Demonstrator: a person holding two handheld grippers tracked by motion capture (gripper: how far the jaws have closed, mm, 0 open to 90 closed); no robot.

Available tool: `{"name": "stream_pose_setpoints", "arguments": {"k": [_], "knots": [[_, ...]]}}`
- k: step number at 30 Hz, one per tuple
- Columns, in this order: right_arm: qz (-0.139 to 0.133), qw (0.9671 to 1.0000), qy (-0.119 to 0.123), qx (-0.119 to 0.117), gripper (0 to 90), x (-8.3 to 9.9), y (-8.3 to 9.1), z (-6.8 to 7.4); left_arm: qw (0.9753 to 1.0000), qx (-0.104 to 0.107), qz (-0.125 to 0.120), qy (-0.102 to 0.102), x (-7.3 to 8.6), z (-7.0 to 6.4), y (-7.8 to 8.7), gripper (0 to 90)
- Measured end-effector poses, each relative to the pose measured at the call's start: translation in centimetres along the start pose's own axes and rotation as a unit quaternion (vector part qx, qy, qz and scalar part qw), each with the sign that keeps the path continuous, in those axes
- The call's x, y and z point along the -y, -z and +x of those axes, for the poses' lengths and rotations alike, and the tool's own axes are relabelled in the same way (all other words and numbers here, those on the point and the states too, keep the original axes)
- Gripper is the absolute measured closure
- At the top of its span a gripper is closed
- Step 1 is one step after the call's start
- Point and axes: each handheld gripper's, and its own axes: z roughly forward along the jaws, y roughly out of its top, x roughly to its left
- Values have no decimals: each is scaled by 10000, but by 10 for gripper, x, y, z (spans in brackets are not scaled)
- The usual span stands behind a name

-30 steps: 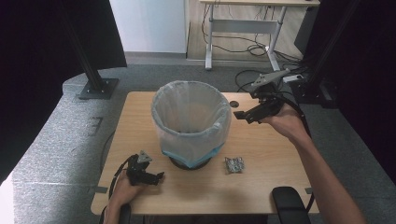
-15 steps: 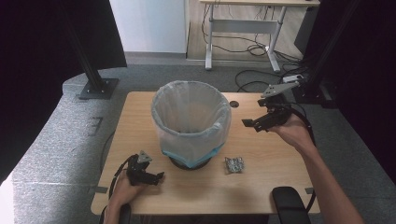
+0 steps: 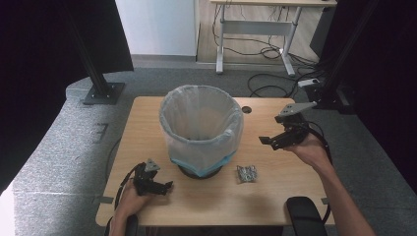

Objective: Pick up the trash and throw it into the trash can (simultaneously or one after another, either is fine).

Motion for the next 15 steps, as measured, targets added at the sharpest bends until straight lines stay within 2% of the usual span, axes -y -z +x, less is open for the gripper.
{"name": "stream_pose_setpoints", "arguments": {"k": [8,15], "knots": [[0,10000,21,-61,0,21,-11,0,10000,2,-3,1,0,0,0,0],[80,9999,78,-12,0,38,-21,3,10000,4,-3,2,0,0,0,0]]}}
